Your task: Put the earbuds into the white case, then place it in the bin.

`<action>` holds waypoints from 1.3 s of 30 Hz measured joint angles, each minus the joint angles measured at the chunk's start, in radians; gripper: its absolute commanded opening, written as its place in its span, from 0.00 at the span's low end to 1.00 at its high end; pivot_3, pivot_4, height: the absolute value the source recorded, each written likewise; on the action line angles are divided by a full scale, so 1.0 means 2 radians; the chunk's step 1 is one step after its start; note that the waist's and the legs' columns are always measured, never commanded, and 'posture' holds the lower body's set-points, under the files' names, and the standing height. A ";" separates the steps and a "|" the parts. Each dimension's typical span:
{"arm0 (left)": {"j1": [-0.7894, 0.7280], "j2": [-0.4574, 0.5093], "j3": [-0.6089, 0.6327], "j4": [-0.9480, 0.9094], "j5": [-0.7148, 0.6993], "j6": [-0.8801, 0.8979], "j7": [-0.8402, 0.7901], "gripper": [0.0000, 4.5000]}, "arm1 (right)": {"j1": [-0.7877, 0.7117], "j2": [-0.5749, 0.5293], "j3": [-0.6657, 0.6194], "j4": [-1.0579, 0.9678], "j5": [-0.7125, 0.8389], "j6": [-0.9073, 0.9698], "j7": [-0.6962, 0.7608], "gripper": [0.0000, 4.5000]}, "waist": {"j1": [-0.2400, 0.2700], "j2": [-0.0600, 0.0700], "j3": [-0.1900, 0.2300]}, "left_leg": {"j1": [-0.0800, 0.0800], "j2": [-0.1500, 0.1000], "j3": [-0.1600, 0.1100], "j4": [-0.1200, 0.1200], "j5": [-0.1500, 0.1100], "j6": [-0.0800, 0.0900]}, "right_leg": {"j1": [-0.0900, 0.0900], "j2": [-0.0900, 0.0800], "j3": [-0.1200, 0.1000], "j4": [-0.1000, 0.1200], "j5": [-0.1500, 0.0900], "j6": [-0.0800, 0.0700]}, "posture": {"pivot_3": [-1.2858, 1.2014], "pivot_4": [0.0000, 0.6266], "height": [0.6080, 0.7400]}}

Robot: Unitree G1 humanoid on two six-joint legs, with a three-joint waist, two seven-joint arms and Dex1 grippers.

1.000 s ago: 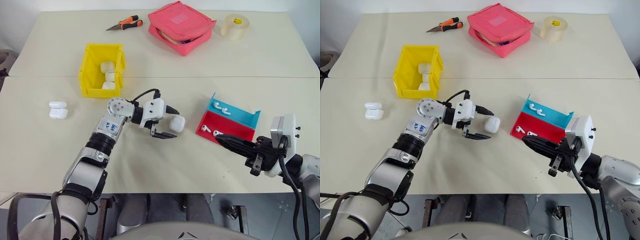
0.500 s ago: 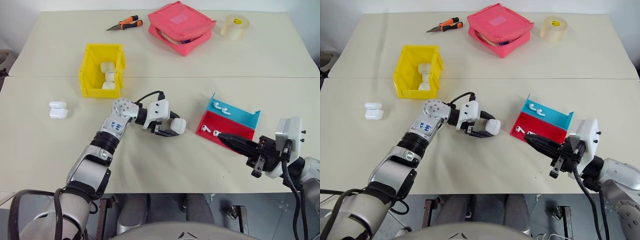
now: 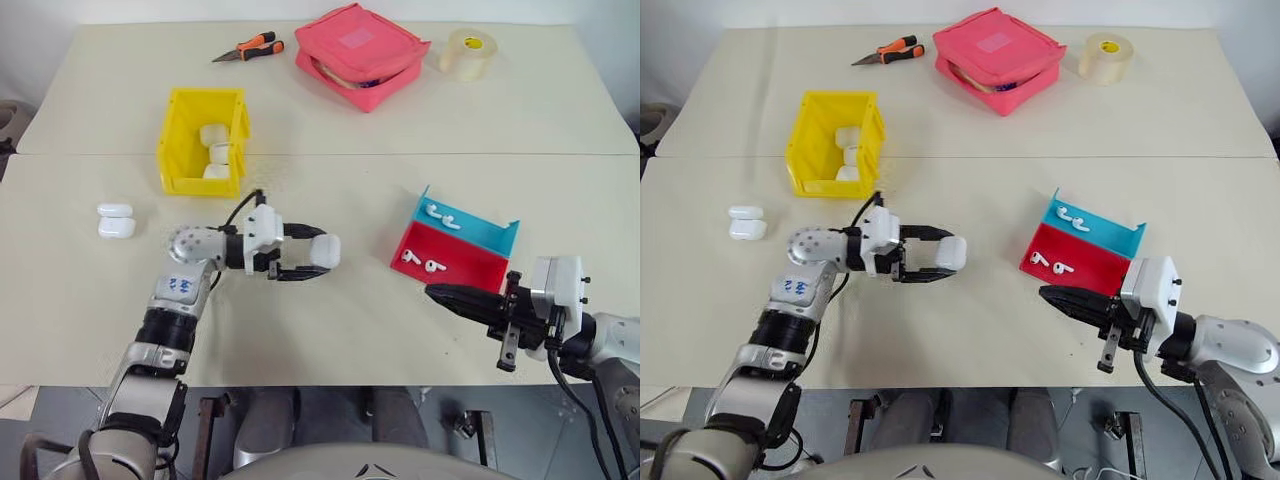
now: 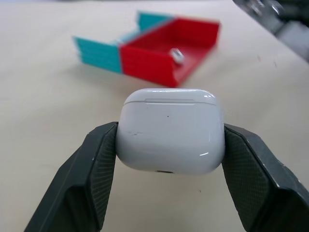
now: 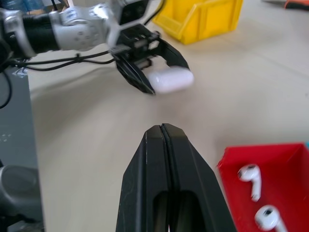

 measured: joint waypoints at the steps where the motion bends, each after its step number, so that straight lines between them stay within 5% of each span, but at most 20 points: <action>1: 0.014 0.004 0.013 -0.018 -0.012 0.009 0.008 0.64 | -0.004 0.000 0.002 0.002 -0.001 0.000 0.000 0.00 | 0.000 0.000 0.000 | 0.000 0.000 0.000 0.000 0.000 0.000 | 0.000 0.000 0.000 0.000 0.000 0.000 | 0.52 0.24 1.00; 11: 0.053 -0.018 0.154 -0.132 -0.100 0.140 0.251 0.64 | -0.043 0.027 0.021 0.023 -0.010 -0.009 -0.016 0.04 | 0.002 0.000 0.000 | 0.000 0.000 -0.001 0.000 0.000 0.000 | 0.000 0.000 0.000 0.000 0.000 0.000 | 0.52 0.24 1.00; 13: 0.026 -0.023 0.164 -0.125 -0.099 0.152 0.296 0.64 | -0.048 0.041 0.018 0.024 -0.010 -0.009 -0.034 0.12 | 0.003 -0.001 0.000 | 0.000 0.000 -0.001 0.000 0.000 0.000 | 0.000 0.000 0.000 0.000 0.000 0.000 | 0.52 0.24 1.00; 22: -0.109 -0.018 0.182 -0.014 -0.047 0.168 0.455 0.64 | -0.033 0.060 -0.004 0.022 0.001 -0.007 -0.074 0.82 | 0.000 -0.001 0.000 | 0.000 -0.001 0.000 0.000 0.000 0.000 | 0.000 0.000 0.000 0.000 0.000 0.000 | 0.52 0.24 1.00; 25: -0.138 -0.008 0.183 0.038 -0.028 0.166 0.478 0.64 | -0.026 0.066 -0.008 0.017 -0.001 -0.014 -0.085 0.99 | 0.000 -0.001 0.000 | 0.000 0.000 0.000 0.000 0.000 -0.001 | 0.000 0.000 0.000 0.000 0.000 0.000 | 0.52 0.24 1.00; 29: -0.167 0.005 0.176 0.092 -0.016 0.183 0.481 0.64 | -0.016 0.076 -0.011 0.000 -0.001 -0.020 -0.102 0.99 | 0.000 -0.001 0.000 | 0.000 -0.001 0.000 0.000 0.000 -0.001 | 0.000 0.000 0.000 0.000 0.000 0.000 | 0.52 0.24 1.00; 30: -0.167 0.006 0.173 0.095 -0.011 0.192 0.485 0.80 | -0.016 0.076 -0.012 -0.002 -0.001 -0.021 -0.105 1.00 | 0.000 -0.001 0.000 | 0.000 -0.001 0.000 0.000 0.000 -0.001 | 0.000 0.000 0.000 0.000 0.000 0.000 | 0.52 0.24 1.00; 33: -0.167 0.006 0.170 0.099 -0.008 0.213 0.498 0.97 | -0.015 0.076 -0.012 -0.003 -0.001 -0.021 -0.108 1.00 | 0.000 -0.001 0.000 | 0.000 -0.001 0.000 0.000 0.000 -0.001 | 0.000 0.000 0.000 0.000 0.000 0.000 | 0.52 0.24 1.00; 39: -0.138 0.012 0.168 0.051 -0.034 0.240 0.441 0.99 | -0.020 0.074 -0.010 0.000 -0.003 -0.023 -0.104 1.00 | -0.001 -0.001 0.000 | 0.000 0.000 0.000 0.000 0.000 -0.001 | 0.000 0.000 0.000 0.000 0.000 0.000 | 0.52 0.24 1.00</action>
